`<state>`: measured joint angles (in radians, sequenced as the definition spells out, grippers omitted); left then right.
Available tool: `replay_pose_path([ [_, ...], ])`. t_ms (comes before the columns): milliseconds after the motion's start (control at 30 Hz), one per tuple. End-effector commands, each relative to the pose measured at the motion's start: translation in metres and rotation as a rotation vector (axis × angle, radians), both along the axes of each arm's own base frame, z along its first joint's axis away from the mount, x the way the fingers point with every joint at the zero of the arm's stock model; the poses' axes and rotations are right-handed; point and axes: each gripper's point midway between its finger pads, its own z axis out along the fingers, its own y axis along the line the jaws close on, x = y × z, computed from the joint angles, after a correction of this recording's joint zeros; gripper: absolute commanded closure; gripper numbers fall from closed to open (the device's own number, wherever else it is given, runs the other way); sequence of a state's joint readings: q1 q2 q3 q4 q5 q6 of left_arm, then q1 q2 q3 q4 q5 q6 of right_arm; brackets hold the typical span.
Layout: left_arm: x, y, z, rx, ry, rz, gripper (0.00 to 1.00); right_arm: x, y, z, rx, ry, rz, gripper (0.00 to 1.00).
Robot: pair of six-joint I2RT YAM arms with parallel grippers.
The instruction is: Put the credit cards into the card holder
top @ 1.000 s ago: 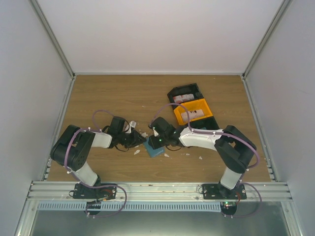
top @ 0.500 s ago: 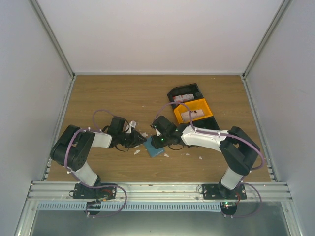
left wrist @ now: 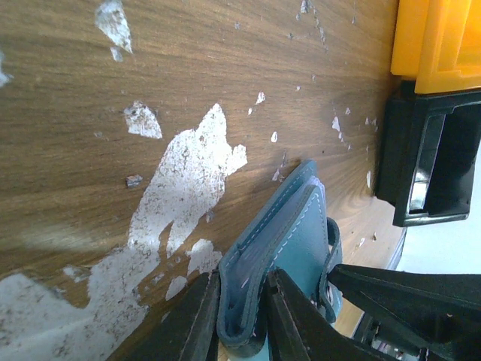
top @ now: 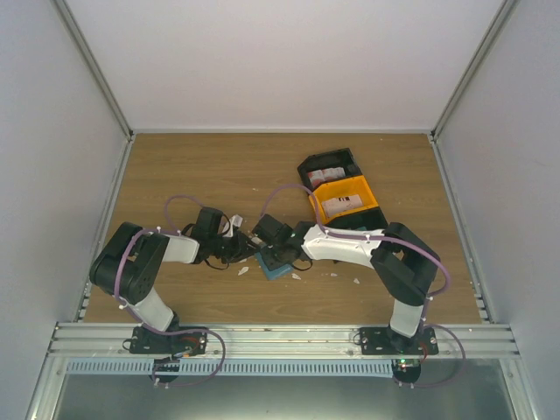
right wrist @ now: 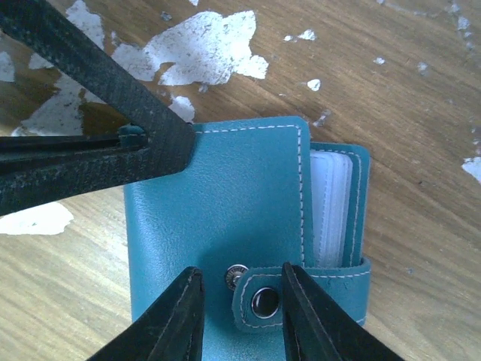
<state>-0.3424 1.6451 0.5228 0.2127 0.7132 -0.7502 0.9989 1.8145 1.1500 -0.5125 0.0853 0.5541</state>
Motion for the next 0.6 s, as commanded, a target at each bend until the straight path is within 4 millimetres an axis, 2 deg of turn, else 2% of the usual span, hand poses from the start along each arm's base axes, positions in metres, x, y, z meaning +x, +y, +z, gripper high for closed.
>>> replay_pose_path([
  [0,-0.004,0.007,-0.017,0.061,0.029,0.013,0.78,0.001,-0.01,-0.008,-0.1,-0.024,-0.008,0.73],
  [267,-0.005,0.007,-0.017,0.06,0.029,0.013,0.78,0.002,-0.007,0.001,-0.078,-0.032,-0.019,0.98],
  [400,-0.005,0.007,-0.017,0.06,0.03,0.014,0.78,0.004,-0.005,0.01,-0.053,-0.043,-0.026,1.0],
  [567,-0.005,0.007,-0.016,0.06,0.029,0.015,0.78,0.004,-0.003,0.009,-0.048,-0.041,-0.022,0.99],
])
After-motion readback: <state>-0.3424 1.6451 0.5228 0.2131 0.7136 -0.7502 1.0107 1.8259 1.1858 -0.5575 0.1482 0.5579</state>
